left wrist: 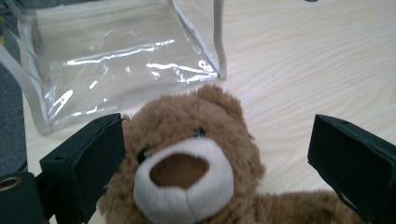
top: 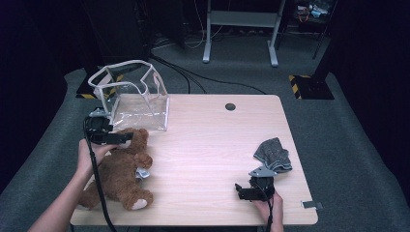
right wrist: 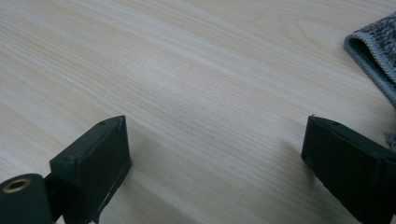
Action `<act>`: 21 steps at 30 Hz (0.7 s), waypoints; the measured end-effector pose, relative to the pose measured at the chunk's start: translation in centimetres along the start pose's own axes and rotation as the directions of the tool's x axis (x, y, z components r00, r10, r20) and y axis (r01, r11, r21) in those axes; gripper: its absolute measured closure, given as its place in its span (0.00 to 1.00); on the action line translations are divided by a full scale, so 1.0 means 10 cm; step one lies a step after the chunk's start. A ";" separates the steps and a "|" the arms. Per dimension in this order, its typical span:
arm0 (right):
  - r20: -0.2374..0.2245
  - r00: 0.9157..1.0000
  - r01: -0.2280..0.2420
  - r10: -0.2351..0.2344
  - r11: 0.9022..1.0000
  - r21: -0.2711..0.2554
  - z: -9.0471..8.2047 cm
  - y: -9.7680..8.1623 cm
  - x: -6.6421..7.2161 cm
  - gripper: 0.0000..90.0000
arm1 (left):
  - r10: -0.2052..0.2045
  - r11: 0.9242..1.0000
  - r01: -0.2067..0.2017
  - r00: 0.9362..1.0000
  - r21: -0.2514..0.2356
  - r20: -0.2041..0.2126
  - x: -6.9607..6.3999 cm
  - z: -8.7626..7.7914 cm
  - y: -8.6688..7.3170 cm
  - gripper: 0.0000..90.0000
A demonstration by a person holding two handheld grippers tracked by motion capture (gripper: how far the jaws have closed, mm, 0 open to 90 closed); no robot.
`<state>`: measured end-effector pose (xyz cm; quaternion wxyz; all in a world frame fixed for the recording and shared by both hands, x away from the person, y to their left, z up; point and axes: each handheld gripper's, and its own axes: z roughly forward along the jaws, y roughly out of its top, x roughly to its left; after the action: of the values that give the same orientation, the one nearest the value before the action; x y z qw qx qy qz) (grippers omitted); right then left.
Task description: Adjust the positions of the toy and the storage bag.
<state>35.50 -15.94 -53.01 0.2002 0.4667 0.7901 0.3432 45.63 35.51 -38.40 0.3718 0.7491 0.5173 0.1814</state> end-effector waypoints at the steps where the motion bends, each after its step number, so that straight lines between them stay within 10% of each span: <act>1: -0.001 1.000 -0.001 0.001 1.000 0.000 0.00 0.00 0.00 0.08 | 0.003 1.000 -0.003 1.000 -0.001 -0.003 0.00 0.01 0.03 0.04; 21: -0.001 1.000 0.011 -0.011 1.000 0.002 0.00 0.00 -0.01 0.07 | 0.067 0.995 -0.067 0.998 -0.068 -0.014 -0.09 0.27 0.71 0.02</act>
<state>35.54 -16.02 -53.01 0.2011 0.4623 0.7932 0.3415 51.64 32.36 -34.78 0.3880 0.7518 0.4876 0.2156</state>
